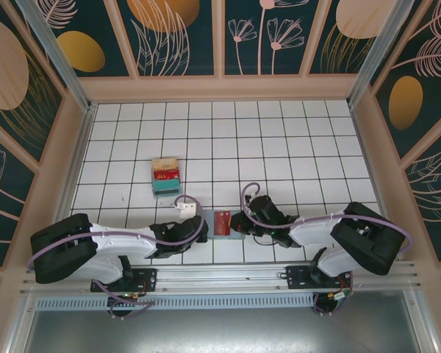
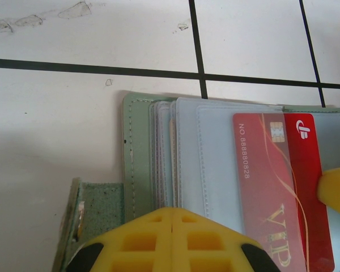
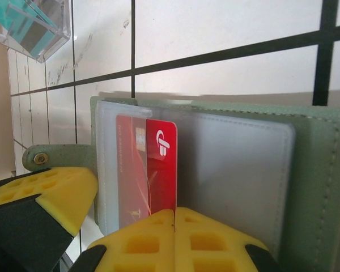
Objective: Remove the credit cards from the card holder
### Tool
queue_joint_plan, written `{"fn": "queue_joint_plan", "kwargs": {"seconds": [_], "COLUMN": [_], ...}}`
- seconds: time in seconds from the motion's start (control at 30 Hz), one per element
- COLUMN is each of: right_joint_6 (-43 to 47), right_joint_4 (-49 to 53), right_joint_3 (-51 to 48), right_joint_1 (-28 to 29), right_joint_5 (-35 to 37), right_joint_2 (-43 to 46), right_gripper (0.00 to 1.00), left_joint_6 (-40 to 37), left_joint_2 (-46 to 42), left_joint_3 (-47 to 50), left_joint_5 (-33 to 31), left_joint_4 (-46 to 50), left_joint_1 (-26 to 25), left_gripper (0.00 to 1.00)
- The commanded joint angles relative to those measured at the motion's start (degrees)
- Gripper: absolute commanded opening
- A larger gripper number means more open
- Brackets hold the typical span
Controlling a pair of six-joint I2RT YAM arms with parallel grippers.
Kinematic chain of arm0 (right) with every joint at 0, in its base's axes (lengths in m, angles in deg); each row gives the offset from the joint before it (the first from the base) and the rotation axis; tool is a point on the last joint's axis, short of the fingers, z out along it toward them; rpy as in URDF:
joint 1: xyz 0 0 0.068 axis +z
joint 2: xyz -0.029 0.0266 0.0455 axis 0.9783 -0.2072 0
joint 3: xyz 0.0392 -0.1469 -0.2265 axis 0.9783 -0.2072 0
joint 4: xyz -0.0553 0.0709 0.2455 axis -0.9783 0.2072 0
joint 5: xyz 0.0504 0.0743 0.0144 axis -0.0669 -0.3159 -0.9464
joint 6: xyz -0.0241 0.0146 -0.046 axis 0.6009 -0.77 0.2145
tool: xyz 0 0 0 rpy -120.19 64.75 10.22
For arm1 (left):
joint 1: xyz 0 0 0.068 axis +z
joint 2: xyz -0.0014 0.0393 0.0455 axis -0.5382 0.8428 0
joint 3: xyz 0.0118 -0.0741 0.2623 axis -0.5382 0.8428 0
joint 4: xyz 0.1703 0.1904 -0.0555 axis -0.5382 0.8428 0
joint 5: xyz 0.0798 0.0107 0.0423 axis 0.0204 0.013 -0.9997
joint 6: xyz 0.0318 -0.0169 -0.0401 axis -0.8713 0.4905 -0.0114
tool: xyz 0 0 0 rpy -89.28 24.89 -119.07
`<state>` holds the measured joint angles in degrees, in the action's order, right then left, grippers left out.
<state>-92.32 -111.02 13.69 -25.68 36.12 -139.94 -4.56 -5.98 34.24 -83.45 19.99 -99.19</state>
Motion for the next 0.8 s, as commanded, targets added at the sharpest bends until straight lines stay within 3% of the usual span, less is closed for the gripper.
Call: {"fn": "queue_joint_plan", "kwargs": {"seconds": [0.0,0.77], "right_joint_6": [2.53,5.08], "right_joint_4": [1.97,4.43], "right_joint_3": [2.31,-0.95], "right_joint_1": [-0.66,-5.86], "right_joint_5": [-1.17,-4.33], "right_joint_2": [-1.66,3.24], "right_gripper": [0.0,0.0], "left_joint_6": [-0.08,-0.34], "left_joint_2": [-0.12,0.13], "left_joint_3": [-0.15,-0.42], "left_joint_5": [0.02,0.0], "left_joint_4": [2.78,2.79], "left_joint_1": [0.26,0.19], "left_gripper": [0.0,0.0]}}
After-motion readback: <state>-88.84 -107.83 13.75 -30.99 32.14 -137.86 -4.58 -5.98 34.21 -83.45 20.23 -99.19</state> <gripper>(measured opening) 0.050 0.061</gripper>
